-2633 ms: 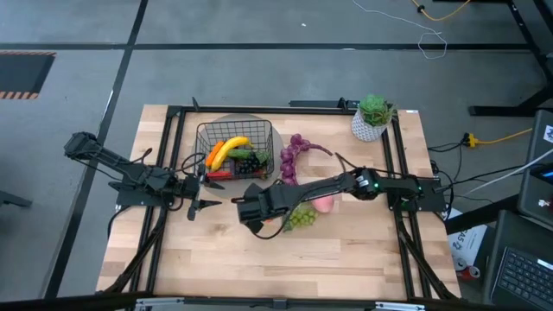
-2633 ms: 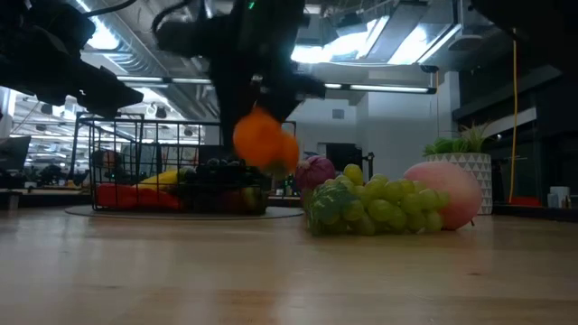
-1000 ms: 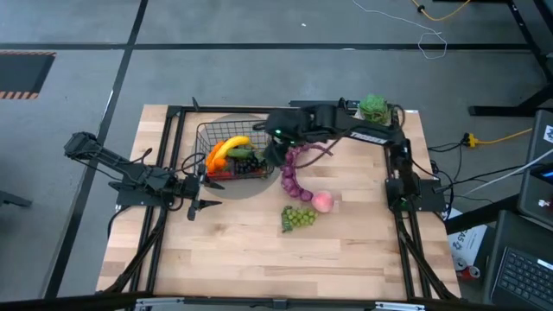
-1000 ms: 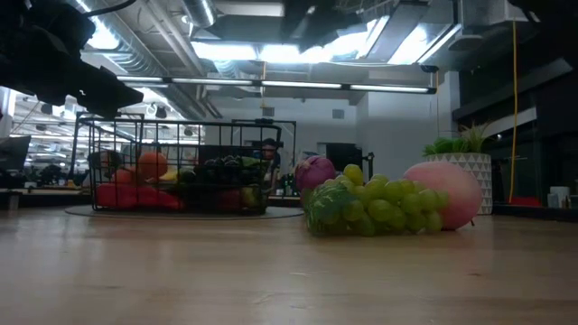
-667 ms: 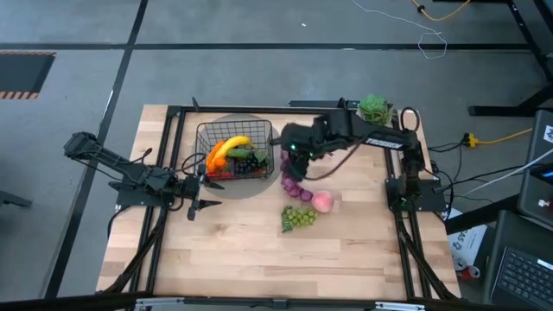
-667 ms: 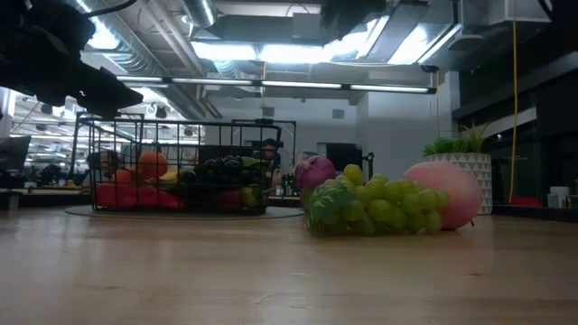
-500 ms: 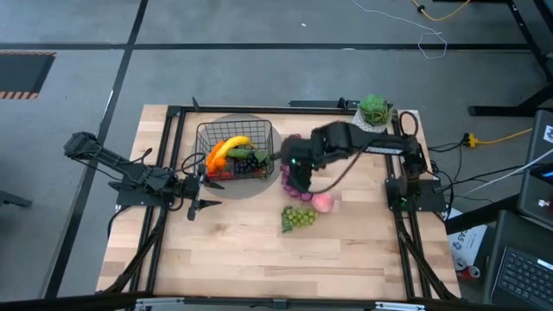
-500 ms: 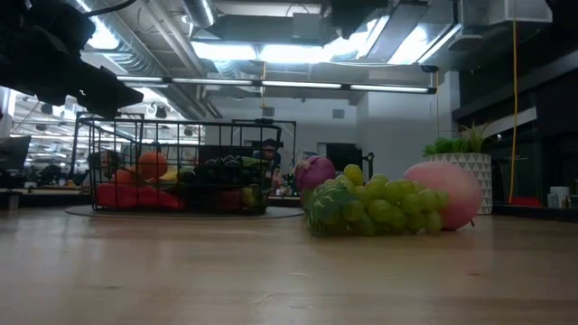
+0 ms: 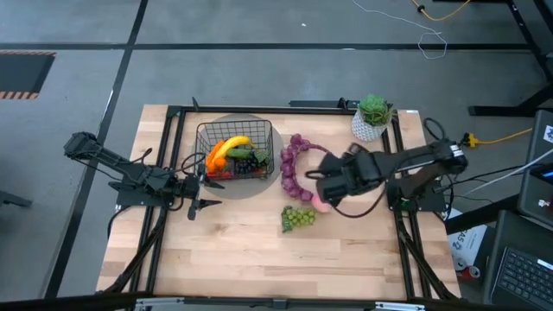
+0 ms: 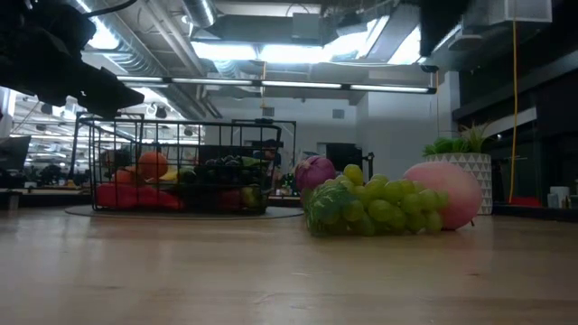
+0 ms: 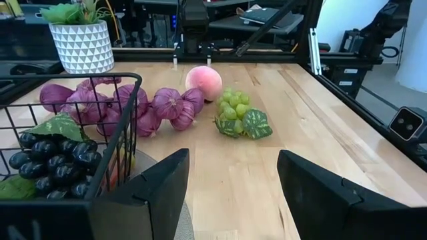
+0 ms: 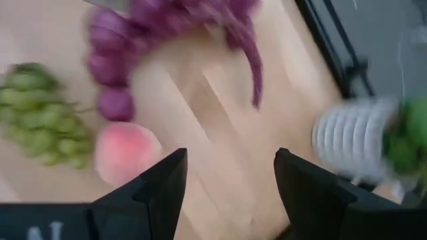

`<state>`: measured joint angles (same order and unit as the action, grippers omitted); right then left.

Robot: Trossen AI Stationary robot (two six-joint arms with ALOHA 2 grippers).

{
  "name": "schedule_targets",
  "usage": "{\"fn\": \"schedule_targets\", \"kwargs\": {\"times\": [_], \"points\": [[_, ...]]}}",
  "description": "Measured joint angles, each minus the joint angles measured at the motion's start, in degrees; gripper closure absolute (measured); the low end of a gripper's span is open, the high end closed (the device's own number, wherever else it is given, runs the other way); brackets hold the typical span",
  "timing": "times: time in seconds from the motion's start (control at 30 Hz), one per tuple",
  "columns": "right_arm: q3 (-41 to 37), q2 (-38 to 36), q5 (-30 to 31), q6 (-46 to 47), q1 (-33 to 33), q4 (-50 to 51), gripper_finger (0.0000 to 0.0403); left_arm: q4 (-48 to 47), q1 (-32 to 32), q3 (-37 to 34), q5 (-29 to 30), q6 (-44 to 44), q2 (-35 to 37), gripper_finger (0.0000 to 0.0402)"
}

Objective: Build produce basket
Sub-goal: Put the green grapes into the wire basket

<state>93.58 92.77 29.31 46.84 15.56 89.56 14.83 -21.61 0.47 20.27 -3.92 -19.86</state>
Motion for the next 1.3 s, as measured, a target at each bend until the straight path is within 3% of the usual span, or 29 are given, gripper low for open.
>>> {"fn": "schedule_targets", "kwargs": {"times": [0.17, 0.33, 0.63, 0.77, 0.97, 1.17, 1.3], "points": [[-13.61, -4.22, -2.1, 15.73, 1.58, -7.32, 0.0179, 0.0, 0.0, 0.0, 0.01, 0.01, 0.0, 0.0177], [-22.24, -4.68, -3.95, 17.14, 3.81, -23.5, 0.0179, 0.0, 0.0, 0.0, 0.0, 0.0, 0.0, 0.0177], [-33.07, -4.68, -5.03, -1.77, 6.89, -66.72, 0.0179, 0.0, 0.0, 0.0, 0.0, 0.0, 0.0, 0.0177], [-36.47, -4.68, -6.49, -7.17, 7.74, -79.19, 0.0179, 0.0, 0.0, 0.0, 0.0, 0.0, 0.0, 0.0177], [-34.75, -3.05, -6.49, -6.88, 7.96, -83.88, 0.0179, 0.0, 0.0, -0.01, 0.0, 0.0, 0.0, 0.0177], [-28.13, 3.37, -9.18, -7.86, 7.95, -83.8, 0.0179, -0.02, 0.0, 0.0, 0.0, 0.0, -0.02, 0.0177], [-23.53, 6.39, -9.98, -8.23, 7.97, -76.45, 0.0179, -0.02, 0.0, 0.0, 0.01, 0.0, 0.0, 0.0177]]}}
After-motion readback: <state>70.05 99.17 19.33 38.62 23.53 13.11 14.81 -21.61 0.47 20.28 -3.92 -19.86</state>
